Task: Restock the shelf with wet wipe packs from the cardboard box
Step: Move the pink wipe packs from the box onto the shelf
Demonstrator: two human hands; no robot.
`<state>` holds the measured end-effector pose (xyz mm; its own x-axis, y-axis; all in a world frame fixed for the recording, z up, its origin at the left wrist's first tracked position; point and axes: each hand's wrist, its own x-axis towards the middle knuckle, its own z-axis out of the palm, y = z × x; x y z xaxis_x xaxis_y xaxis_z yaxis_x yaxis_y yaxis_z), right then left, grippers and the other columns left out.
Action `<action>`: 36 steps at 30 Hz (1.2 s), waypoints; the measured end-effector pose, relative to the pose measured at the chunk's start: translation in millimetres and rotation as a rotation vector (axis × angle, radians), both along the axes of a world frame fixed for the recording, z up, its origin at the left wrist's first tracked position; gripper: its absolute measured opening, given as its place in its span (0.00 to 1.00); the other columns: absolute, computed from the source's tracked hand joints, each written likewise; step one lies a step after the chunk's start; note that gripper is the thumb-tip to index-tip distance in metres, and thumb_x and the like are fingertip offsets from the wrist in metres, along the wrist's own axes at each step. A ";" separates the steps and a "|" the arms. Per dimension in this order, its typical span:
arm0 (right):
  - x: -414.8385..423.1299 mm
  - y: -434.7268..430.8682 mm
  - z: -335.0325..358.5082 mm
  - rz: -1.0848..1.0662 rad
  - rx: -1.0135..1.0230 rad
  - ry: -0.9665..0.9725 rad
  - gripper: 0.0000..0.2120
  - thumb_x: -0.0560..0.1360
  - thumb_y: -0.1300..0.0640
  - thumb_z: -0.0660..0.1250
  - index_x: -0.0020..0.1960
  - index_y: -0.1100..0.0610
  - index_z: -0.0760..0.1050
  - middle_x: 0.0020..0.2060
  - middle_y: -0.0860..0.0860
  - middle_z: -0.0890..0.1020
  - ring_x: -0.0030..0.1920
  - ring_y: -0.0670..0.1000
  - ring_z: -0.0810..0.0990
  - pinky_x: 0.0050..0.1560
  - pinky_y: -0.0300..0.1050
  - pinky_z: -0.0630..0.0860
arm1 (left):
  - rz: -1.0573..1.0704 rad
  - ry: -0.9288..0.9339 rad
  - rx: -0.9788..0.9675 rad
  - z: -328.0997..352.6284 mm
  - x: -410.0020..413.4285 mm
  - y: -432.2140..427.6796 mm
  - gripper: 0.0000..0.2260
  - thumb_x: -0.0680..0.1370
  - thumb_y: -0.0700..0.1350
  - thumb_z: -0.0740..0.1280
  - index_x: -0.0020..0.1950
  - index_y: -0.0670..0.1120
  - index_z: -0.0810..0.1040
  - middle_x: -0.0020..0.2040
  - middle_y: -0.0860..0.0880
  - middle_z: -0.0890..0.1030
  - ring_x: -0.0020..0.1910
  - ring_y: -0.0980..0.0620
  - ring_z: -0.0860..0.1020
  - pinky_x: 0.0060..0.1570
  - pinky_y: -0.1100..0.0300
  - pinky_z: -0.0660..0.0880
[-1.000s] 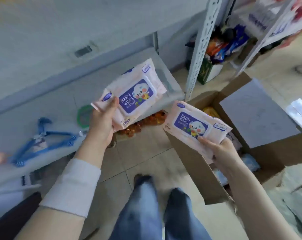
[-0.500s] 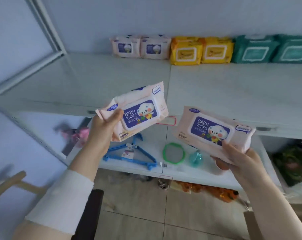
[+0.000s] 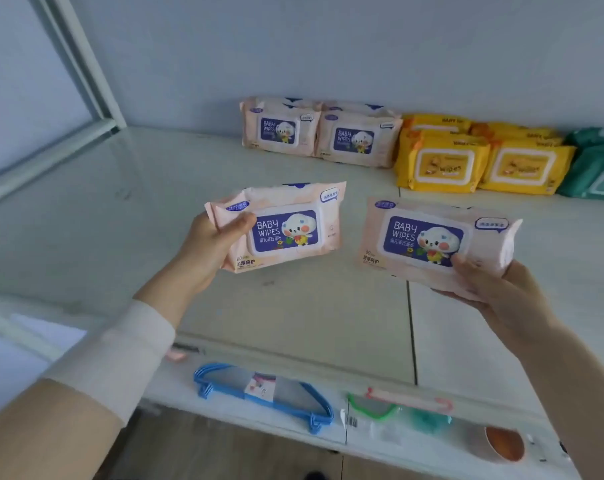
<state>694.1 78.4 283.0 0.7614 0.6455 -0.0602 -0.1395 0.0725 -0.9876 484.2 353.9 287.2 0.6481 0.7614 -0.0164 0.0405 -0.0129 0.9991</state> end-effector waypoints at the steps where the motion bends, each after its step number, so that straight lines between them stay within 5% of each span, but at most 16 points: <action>1: 9.7 15.9 -1.2 0.011 -0.001 -0.003 0.17 0.69 0.60 0.67 0.58 0.55 0.75 0.49 0.50 0.85 0.50 0.51 0.84 0.42 0.47 0.82 | 0.003 0.007 0.001 -0.4 8.6 15.5 0.19 0.69 0.50 0.67 0.60 0.53 0.74 0.42 0.57 0.84 0.38 0.58 0.83 0.29 0.56 0.78; 6: 47.7 92.8 1.4 0.034 -0.028 -0.048 0.42 0.48 0.42 0.81 0.59 0.54 0.76 0.51 0.50 0.85 0.50 0.51 0.84 0.41 0.47 0.82 | 0.022 0.021 0.040 -2.2 46.1 94.2 0.14 0.78 0.42 0.64 0.62 0.54 0.72 0.37 0.62 0.84 0.34 0.63 0.82 0.25 0.62 0.76; 13: 90.8 191.9 -0.2 -0.050 -0.090 -0.114 0.52 0.46 0.38 0.80 0.67 0.55 0.70 0.59 0.53 0.80 0.57 0.53 0.81 0.49 0.53 0.81 | -0.116 0.055 0.112 -4.1 115.9 191.2 0.13 0.79 0.39 0.62 0.61 0.52 0.72 0.35 0.62 0.83 0.33 0.64 0.82 0.24 0.67 0.74; 16: 111.4 222.5 -9.2 -0.188 -0.171 -0.137 0.34 0.64 0.49 0.77 0.67 0.54 0.70 0.61 0.53 0.78 0.60 0.54 0.77 0.58 0.57 0.77 | -0.185 0.055 0.130 -11.6 143.3 229.0 0.13 0.78 0.39 0.63 0.62 0.51 0.72 0.38 0.62 0.84 0.37 0.63 0.82 0.28 0.65 0.77; 18: 123.4 238.1 -18.0 -0.345 -0.277 -0.204 0.27 0.70 0.58 0.73 0.67 0.54 0.70 0.62 0.53 0.78 0.60 0.54 0.77 0.61 0.57 0.75 | -0.176 0.047 0.159 -20.4 157.4 250.1 0.14 0.77 0.38 0.65 0.62 0.50 0.74 0.41 0.62 0.84 0.41 0.62 0.82 0.40 0.62 0.80; 20: 128.4 251.9 -24.2 -0.471 -0.366 -0.267 0.28 0.69 0.56 0.74 0.67 0.54 0.70 0.62 0.52 0.78 0.60 0.54 0.77 0.60 0.54 0.76 | -0.135 0.042 0.205 -28.4 168.9 261.8 0.14 0.76 0.39 0.68 0.59 0.50 0.76 0.43 0.62 0.84 0.43 0.64 0.81 0.50 0.61 0.78; 24: 124.1 262.2 -29.3 -0.674 -0.552 -0.435 0.28 0.67 0.52 0.75 0.64 0.58 0.70 0.53 0.51 0.77 0.58 0.55 0.76 0.48 0.45 0.71 | 0.016 0.059 0.362 -37.6 179.7 260.3 0.17 0.73 0.41 0.70 0.61 0.47 0.75 0.52 0.53 0.81 0.46 0.62 0.80 0.53 0.63 0.76; 27: 119.2 268.1 -28.1 -0.783 -0.613 -0.504 0.33 0.68 0.54 0.74 0.68 0.58 0.64 0.63 0.54 0.72 0.64 0.54 0.71 0.54 0.44 0.69 | 0.153 0.036 0.530 -37.7 179.6 252.3 0.24 0.70 0.44 0.73 0.64 0.45 0.70 0.60 0.51 0.75 0.59 0.53 0.75 0.60 0.63 0.70; 32: 103.0 271.2 -20.3 -0.715 -0.797 -1.070 0.33 0.70 0.55 0.72 0.71 0.59 0.63 0.71 0.61 0.62 0.72 0.61 0.59 0.72 0.51 0.58 | 0.324 0.262 0.942 -26.9 177.5 221.0 0.31 0.71 0.45 0.70 0.72 0.43 0.63 0.73 0.41 0.60 0.73 0.42 0.60 0.69 0.56 0.57; 36: 99.3 240.6 2.3 -0.491 -0.937 -1.229 0.29 0.74 0.56 0.67 0.72 0.60 0.63 0.74 0.61 0.59 0.75 0.62 0.53 0.74 0.54 0.52 | 0.027 0.400 1.378 -3.4 189.0 177.0 0.28 0.74 0.44 0.67 0.72 0.41 0.64 0.75 0.37 0.59 0.75 0.36 0.55 0.73 0.42 0.51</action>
<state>793.5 319.0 285.3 0.7549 0.4277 0.4971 0.5795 -0.7899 -0.2005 673.2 530.9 283.7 0.7612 0.3320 0.5571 0.3265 -0.9384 0.1131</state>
